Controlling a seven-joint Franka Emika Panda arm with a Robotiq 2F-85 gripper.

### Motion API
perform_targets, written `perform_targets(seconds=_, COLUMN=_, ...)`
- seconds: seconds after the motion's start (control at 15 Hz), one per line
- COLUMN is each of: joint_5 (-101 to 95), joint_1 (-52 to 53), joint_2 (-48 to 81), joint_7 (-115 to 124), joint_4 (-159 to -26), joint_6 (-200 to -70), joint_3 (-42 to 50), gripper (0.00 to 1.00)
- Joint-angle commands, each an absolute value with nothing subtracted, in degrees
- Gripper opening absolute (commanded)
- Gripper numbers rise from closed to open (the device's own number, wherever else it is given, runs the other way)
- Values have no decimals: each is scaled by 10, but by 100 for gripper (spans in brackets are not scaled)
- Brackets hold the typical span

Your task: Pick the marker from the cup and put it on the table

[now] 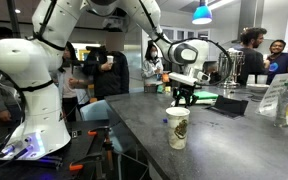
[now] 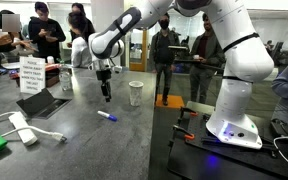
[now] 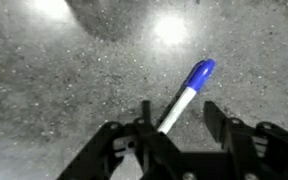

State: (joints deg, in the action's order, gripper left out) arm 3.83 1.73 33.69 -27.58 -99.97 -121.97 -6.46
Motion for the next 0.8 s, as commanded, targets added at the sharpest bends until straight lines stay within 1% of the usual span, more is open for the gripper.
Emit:
perform_targets(seconds=0.0, joint_5=36, joint_1=5, joint_2=319, joint_7=-275, joint_4=-1001, joint_6=-1217, joint_3=-76, gripper=92)
perform_targets(seconds=0.07, joint_5=34, joint_1=5, joint_2=305, joint_7=-278, joint_4=-1014, joint_6=-1225, joint_3=-77, gripper=99)
perform_targets(seconds=0.13, joint_5=38, joint_1=2, joint_2=290, joint_7=-281, joint_4=-1026, joint_6=-1220, joint_3=-80, gripper=100)
perform_targets(seconds=0.47, joint_5=19, joint_1=12, joint_2=191, joint_7=-268, joint_4=-1111, joint_6=-1221, joint_3=-74, gripper=100)
perform_targets(seconds=0.73, joint_5=5, joint_1=13, joint_2=97, joint_7=-275, joint_4=-1177, joint_6=-1250, joint_3=-69, gripper=100)
